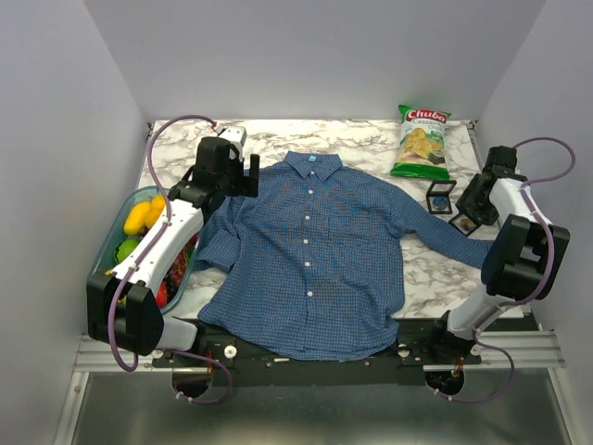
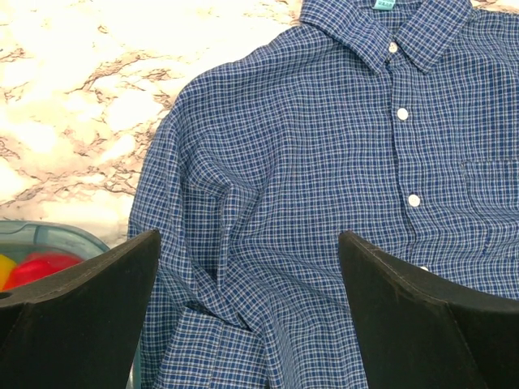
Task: Pin the brooch onto the clothing
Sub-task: Pick up the brooch from the brooch box.
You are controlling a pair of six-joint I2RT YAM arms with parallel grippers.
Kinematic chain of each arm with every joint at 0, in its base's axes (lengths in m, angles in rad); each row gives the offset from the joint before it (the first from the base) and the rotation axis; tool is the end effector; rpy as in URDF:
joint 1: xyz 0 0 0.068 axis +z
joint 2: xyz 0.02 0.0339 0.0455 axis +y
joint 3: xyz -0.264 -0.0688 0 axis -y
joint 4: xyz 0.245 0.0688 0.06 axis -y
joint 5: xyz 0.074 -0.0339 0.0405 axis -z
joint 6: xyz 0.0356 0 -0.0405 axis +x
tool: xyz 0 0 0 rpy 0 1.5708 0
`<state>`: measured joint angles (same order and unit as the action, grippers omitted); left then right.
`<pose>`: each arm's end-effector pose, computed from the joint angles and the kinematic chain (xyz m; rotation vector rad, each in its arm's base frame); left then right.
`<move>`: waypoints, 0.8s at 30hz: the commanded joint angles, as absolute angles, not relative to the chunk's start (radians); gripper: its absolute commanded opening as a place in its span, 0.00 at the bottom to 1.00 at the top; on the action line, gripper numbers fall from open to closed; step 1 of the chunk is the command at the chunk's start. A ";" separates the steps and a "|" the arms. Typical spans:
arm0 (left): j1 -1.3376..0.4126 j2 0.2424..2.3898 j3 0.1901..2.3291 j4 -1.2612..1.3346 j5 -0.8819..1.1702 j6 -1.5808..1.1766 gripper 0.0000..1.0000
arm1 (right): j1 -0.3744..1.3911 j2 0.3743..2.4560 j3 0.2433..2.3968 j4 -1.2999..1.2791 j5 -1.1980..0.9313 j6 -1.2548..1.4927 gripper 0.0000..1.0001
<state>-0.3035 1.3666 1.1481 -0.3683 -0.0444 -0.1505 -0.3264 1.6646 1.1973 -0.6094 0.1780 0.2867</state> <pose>0.2962 -0.0911 0.3168 0.1397 2.1602 -0.2143 0.3221 -0.1157 0.2235 0.8536 2.4997 -0.2488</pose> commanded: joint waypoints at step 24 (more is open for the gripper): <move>-0.268 1.353 1.181 -0.391 -0.031 -0.149 0.99 | -0.341 1.908 1.252 -0.571 0.317 0.265 0.68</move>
<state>-0.2764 1.3575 1.1500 -0.3916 -0.0437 -0.1505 -0.3355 1.8751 1.2640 -0.5945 0.2722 0.2714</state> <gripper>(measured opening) 0.988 0.688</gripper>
